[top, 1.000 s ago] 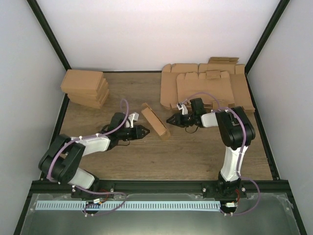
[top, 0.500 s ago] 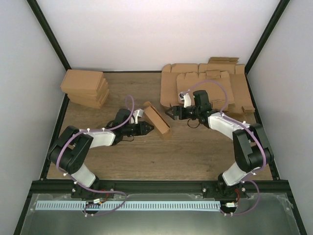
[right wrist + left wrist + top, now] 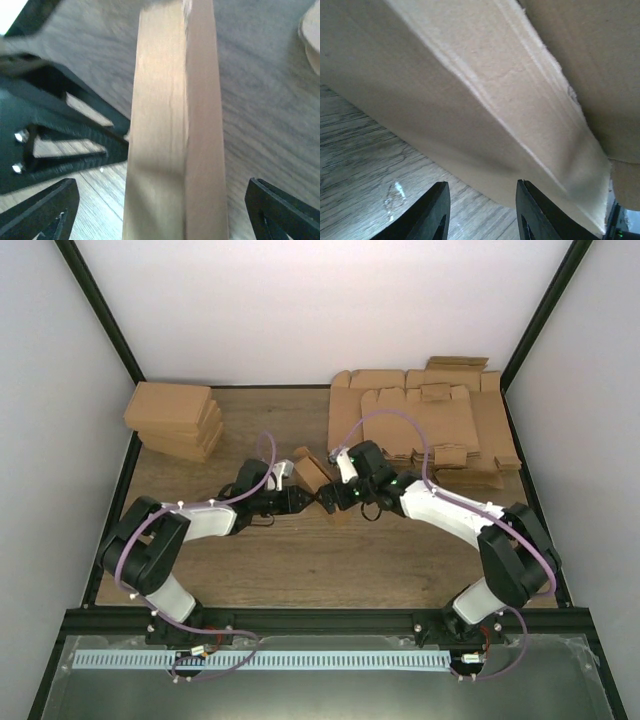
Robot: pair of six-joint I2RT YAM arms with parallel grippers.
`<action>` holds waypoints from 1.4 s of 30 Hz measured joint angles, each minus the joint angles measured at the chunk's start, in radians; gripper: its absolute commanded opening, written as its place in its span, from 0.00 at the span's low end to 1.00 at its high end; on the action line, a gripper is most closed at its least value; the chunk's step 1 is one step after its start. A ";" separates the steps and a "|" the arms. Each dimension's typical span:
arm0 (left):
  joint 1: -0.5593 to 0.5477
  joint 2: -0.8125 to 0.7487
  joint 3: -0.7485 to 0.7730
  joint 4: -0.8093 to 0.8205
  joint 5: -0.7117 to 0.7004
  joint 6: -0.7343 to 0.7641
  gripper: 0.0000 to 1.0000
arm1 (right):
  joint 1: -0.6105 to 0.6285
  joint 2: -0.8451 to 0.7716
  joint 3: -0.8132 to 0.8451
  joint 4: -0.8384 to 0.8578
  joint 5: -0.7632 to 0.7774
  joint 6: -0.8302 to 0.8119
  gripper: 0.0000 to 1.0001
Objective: Fold the paper box
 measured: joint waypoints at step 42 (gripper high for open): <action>0.124 -0.824 0.140 -0.841 -0.446 0.252 0.51 | 0.206 0.049 0.129 -0.203 -0.095 -0.591 0.47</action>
